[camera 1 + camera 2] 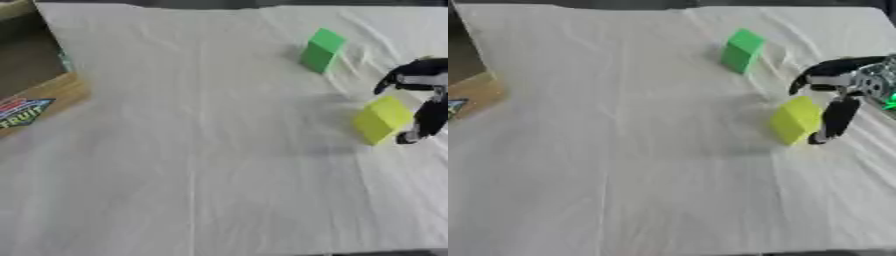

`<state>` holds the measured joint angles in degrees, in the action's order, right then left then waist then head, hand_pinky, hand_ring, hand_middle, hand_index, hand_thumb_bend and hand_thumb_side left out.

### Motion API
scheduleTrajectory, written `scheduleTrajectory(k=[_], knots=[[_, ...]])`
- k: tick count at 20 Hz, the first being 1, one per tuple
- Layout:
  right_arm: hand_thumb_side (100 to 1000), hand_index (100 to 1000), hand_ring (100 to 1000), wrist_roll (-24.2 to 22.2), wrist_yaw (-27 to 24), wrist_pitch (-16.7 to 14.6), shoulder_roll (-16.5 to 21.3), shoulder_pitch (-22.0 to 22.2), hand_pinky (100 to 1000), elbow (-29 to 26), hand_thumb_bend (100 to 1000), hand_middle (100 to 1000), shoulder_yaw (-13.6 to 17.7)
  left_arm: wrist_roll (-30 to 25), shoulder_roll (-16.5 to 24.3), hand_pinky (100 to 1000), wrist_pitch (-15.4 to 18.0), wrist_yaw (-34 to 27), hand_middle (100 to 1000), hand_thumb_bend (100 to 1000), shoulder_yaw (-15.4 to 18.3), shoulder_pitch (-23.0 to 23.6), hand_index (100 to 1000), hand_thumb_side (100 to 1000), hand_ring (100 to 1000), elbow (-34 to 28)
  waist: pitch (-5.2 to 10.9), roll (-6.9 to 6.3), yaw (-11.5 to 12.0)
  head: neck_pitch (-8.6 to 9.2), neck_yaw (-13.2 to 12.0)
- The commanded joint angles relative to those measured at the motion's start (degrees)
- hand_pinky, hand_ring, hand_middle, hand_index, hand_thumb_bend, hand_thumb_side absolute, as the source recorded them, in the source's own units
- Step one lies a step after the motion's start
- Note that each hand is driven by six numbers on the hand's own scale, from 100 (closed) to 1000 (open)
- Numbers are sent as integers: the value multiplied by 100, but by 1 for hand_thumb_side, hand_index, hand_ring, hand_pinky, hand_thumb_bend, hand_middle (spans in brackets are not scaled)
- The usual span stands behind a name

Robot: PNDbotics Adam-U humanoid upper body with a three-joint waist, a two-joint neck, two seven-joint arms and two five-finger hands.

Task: Pick up the objects with one hand, pass them to the other hand, and then place them into the box on the other side of the table.

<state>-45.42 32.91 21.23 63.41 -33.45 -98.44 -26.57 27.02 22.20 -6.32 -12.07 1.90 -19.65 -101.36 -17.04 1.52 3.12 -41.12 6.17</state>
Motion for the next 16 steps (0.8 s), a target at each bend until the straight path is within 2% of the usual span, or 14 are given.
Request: scheduleTrajectory(k=[1, 5, 9, 16], knots=[[100, 895, 912, -27, 58, 0, 86, -112, 1000, 79, 550, 919, 32, -17, 145, 456, 5, -36, 670, 200, 10, -89, 790, 878, 791, -99, 70, -5, 2, 61, 6], [100, 892, 911, -8, 60, -44, 25, -150, 997, 193, 548, 916, -1, -21, 143, 456, 3, -42, 670, 200, 10, -102, 790, 878, 791, -104, 50, -9, 11, 65, 16], [100, 888, 908, 6, 68, -100, -12, -167, 937, 298, 542, 911, -20, -25, 144, 457, 1, -47, 671, 200, 8, -107, 789, 878, 792, -105, 39, -9, 13, 50, 15], [100, 887, 909, -8, 155, -189, -51, -179, 937, 460, 536, 912, -13, -37, 151, 458, -3, -54, 671, 200, 3, -111, 787, 878, 793, -107, 26, -11, 9, 46, 20]])
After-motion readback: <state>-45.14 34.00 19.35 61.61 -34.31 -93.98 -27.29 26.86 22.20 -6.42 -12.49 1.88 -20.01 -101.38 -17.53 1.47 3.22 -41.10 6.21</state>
